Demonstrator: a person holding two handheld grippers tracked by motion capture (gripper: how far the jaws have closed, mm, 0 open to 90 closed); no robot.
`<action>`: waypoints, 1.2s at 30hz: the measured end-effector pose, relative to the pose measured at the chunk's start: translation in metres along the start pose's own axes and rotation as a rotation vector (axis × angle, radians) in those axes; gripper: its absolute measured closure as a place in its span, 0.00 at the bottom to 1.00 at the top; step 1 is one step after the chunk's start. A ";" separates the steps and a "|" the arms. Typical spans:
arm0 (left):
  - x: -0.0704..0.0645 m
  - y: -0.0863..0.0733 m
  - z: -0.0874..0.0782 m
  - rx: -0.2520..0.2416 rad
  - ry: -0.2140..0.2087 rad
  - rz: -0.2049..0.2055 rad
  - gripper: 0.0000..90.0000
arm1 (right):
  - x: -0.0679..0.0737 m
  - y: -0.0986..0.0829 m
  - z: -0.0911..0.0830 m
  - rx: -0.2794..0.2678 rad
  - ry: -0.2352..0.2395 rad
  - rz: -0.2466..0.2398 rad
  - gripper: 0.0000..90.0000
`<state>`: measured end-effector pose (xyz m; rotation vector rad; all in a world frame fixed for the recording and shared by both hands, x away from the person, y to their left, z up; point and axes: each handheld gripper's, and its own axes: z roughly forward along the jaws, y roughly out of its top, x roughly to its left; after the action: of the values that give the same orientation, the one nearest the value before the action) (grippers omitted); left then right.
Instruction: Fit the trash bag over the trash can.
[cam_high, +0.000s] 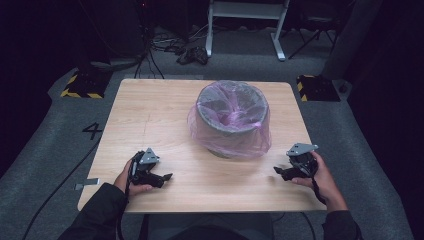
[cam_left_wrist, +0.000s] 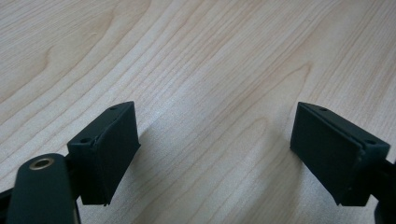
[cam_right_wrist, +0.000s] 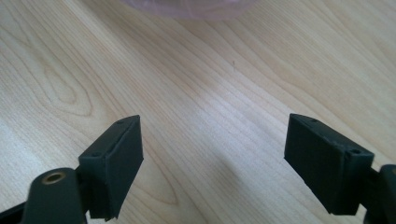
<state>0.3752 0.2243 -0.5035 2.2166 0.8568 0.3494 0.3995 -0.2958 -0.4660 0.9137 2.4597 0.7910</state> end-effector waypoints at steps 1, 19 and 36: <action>0.000 0.000 0.000 0.000 -0.001 0.000 0.17 | -0.001 -0.002 0.001 -0.003 0.001 0.008 0.21; 0.000 0.001 0.000 0.005 0.003 0.000 0.17 | -0.018 -0.049 0.003 -0.076 -0.005 0.211 0.19; 0.001 0.001 0.001 0.003 0.001 -0.005 0.17 | -0.020 -0.060 0.003 -0.121 -0.021 0.257 0.18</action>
<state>0.3766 0.2236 -0.5034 2.2168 0.8635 0.3475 0.3876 -0.3462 -0.5025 1.2006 2.2756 0.9976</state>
